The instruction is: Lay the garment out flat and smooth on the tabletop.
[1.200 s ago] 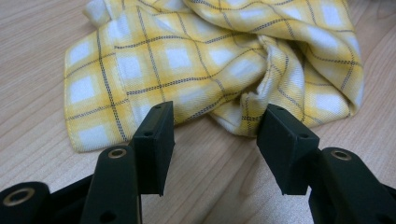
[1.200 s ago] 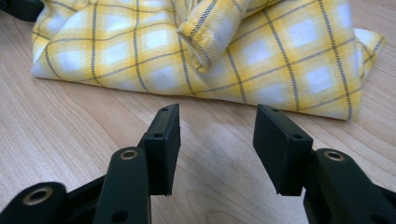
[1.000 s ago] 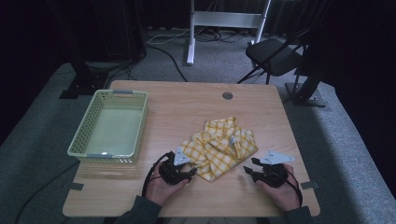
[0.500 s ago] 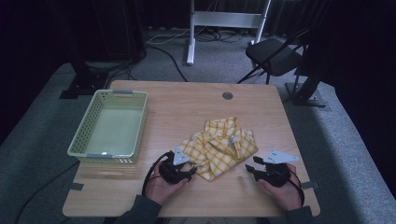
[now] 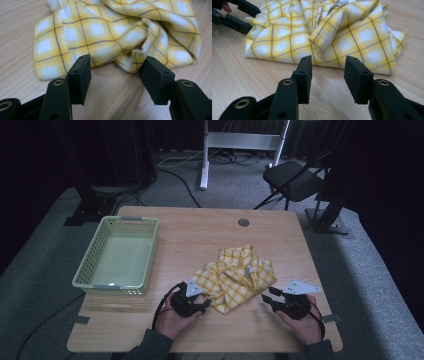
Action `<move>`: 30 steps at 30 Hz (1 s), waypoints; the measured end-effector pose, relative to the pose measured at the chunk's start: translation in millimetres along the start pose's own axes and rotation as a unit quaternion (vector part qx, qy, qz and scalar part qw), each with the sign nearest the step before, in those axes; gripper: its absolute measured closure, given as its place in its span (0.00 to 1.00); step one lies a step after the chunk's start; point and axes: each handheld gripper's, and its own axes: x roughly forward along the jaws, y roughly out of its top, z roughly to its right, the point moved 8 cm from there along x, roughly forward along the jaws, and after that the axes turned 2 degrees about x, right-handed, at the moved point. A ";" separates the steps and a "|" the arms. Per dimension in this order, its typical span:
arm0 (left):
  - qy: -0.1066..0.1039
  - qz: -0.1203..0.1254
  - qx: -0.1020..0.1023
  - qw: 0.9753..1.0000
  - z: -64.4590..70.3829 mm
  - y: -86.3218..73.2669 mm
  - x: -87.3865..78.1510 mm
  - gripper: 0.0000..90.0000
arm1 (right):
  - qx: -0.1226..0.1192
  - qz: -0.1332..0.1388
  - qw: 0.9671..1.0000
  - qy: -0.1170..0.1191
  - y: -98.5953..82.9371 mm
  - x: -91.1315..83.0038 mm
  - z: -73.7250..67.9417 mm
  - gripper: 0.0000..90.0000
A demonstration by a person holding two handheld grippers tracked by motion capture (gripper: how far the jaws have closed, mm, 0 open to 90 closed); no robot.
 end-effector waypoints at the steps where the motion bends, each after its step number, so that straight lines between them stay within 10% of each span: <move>1: 0.000 0.000 0.000 1.000 0.0 0.0 0.0 0.48 | 0.001 0.001 1.000 0.003 0.6 -0.2 -0.8 0.66; 30: 0.001 -0.001 -0.001 1.000 -0.2 0.2 0.2 0.48 | -0.006 0.008 1.000 -0.005 21.0 5.4 -6.0 0.65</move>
